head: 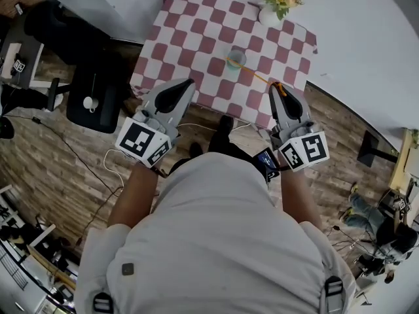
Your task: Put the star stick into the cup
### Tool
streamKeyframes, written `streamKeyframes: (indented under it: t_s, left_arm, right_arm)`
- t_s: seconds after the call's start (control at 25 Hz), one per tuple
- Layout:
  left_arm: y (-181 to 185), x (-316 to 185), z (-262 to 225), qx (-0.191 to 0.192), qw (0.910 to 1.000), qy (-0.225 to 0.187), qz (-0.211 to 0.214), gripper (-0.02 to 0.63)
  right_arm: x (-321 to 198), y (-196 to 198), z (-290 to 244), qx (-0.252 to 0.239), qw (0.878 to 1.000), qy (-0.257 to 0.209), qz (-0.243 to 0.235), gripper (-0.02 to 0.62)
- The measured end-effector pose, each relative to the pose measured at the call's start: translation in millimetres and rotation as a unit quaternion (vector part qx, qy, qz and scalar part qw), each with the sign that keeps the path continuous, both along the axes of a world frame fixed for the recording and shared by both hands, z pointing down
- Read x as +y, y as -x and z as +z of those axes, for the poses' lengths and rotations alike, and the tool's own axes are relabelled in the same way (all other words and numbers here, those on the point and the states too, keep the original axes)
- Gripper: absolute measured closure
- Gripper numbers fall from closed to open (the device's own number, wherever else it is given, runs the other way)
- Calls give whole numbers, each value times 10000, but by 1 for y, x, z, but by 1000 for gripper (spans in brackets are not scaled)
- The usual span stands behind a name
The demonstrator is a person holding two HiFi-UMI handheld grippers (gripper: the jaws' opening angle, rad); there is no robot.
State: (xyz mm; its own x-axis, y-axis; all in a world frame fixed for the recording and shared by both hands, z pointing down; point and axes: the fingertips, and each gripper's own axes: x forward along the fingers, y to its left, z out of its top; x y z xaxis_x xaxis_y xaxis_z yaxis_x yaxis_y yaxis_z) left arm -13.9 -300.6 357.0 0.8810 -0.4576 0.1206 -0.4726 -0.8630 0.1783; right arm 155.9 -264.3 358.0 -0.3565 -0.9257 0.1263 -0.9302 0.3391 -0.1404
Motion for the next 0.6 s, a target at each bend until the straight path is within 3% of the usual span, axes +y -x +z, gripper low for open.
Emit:
streamKeyframes:
  t_s: [0.6]
  left_arm:
    - [-62, -40, 51, -233, 9986, 464, 91, 604]
  right_arm:
    - [-43, -52, 65, -79, 9977, 675, -57, 566]
